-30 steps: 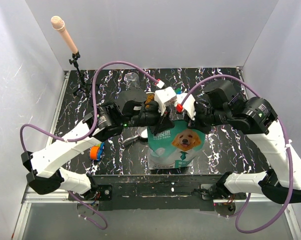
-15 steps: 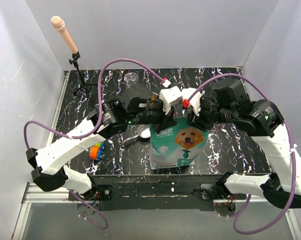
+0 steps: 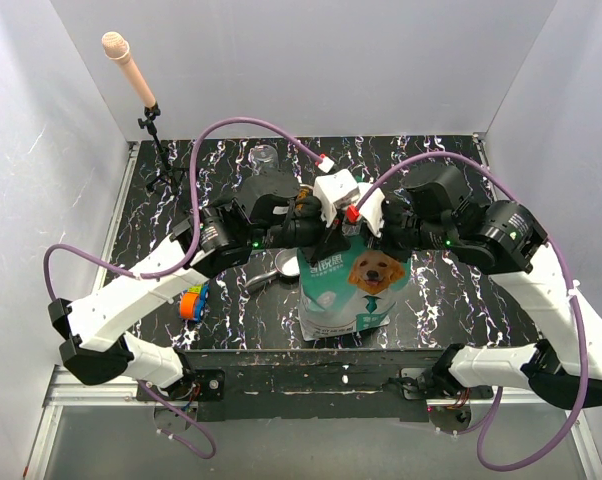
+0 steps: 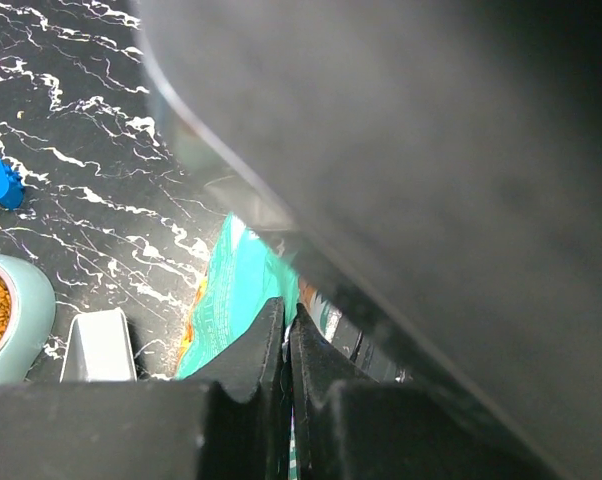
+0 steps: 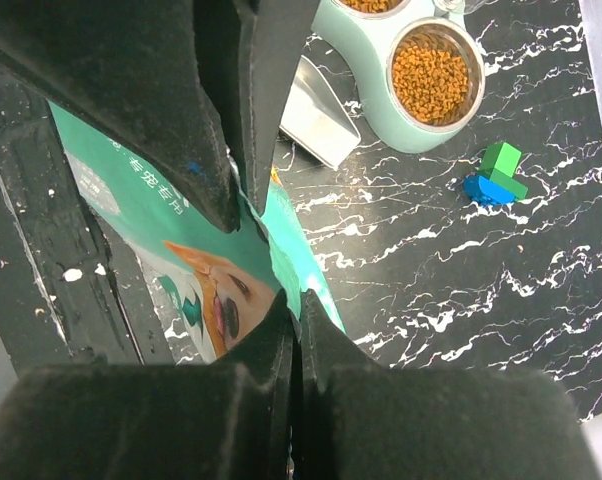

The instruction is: Serve the pet food

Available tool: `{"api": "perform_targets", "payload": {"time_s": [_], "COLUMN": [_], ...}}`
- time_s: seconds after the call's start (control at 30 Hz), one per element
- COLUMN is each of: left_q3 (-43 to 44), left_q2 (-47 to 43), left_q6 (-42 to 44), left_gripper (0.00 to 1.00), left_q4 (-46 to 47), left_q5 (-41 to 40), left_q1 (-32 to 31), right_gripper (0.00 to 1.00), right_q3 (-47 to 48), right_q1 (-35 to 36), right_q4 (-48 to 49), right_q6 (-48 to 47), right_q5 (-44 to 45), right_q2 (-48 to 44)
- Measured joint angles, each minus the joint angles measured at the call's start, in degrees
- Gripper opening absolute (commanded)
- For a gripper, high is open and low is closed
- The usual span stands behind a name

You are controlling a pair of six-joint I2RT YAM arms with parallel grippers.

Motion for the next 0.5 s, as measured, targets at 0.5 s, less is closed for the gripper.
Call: {"api": "perform_targets", "payload": {"time_s": [0.5], "left_q3": [-0.9], "left_q2": [-0.5], "left_q6": [-1.4], "left_gripper": [0.0], "left_q4": [1.0], "left_q5": [-0.3], "left_q1": [-0.3], "right_gripper": [0.01], "right_q3": [-6.4], "right_q1": [-1.8], "right_q4": [4.9], "right_q6": [-3.5], "right_q5": [7.0], "right_q2": [-9.4]}}
